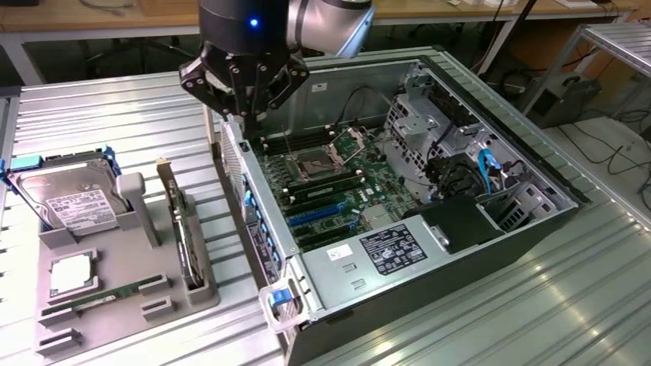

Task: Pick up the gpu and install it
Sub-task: 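Reach for the gpu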

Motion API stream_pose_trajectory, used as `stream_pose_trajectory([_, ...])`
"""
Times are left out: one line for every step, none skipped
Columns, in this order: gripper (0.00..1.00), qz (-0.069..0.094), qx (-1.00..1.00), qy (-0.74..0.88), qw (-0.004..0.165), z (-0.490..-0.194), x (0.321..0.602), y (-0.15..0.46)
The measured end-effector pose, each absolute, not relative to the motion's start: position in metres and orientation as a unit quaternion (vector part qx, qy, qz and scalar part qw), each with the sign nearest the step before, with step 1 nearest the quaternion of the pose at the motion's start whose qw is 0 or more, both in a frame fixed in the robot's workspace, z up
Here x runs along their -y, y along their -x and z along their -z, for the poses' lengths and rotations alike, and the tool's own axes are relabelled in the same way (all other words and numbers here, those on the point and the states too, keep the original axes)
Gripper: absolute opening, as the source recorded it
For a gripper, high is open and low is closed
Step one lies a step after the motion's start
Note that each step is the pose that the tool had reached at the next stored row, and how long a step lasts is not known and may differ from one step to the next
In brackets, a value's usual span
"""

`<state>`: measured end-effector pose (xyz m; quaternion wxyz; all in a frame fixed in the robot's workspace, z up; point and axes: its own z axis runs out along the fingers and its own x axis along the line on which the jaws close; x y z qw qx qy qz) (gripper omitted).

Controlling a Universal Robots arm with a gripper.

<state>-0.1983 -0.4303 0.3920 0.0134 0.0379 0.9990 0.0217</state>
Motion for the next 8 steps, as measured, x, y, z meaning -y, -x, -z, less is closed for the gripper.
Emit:
stream_pose_trajectory([0.11, -0.022, -0.999, -0.038, 0.013, -0.391, 0.431, 0.202])
stream_pose_trajectory([0.11, -0.022, -0.999, -0.038, 0.013, -0.390, 0.432, 0.206])
stream_pose_trajectory([0.11, -0.022, -0.999, -0.038, 0.013, -0.390, 0.432, 0.211])
stream_pose_trajectory([0.11, -0.022, -0.999, -0.038, 0.013, -0.389, 0.433, 0.215])
stream_pose_trajectory([0.11, -0.021, -0.999, -0.038, 0.013, -0.388, 0.434, 0.220])
stream_pose_trajectory([0.11, -0.021, -0.999, -0.038, 0.013, -0.387, 0.434, 0.224])
stream_pose_trajectory([0.11, -0.021, -0.999, -0.038, 0.013, -0.385, 0.435, 0.230])
stream_pose_trajectory([0.11, -0.021, -0.999, -0.038, 0.013, -0.384, 0.435, 0.234])
